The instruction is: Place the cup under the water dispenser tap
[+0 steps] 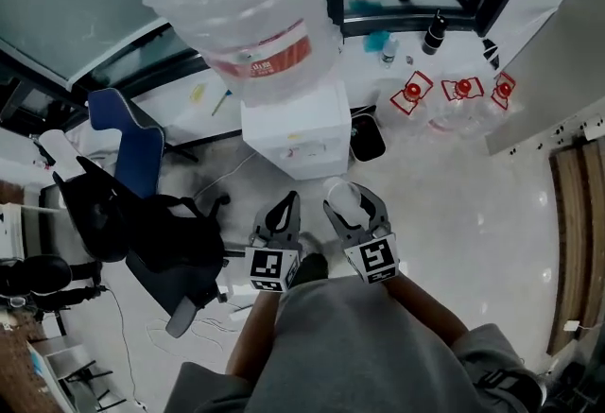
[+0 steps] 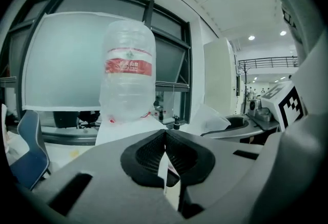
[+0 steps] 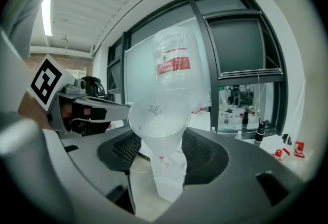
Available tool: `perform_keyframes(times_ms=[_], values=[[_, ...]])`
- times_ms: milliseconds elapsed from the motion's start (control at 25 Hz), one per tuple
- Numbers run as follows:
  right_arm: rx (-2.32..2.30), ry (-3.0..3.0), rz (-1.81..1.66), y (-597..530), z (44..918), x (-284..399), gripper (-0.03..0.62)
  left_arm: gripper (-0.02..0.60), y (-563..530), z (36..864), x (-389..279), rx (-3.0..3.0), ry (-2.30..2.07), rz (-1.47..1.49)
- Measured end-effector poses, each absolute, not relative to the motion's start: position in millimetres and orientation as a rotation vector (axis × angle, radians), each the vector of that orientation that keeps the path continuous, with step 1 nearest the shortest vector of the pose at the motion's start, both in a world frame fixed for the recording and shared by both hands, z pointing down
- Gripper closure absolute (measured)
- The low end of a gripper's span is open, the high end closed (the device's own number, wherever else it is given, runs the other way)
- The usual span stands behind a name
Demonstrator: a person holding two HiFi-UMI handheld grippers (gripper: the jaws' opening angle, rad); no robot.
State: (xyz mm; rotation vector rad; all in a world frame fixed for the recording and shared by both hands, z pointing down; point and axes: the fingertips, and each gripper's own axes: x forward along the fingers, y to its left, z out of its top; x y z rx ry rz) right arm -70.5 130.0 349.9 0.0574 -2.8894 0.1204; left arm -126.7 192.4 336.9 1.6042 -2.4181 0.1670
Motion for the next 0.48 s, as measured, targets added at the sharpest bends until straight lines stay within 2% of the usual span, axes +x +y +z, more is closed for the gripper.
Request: perform_keyframes(times_ms=[480], values=[[0.379, -2.810, 0.162, 145, 383, -110, 0.349, 0.571, 191, 370, -171, 1.876, -2.138, 0.196]])
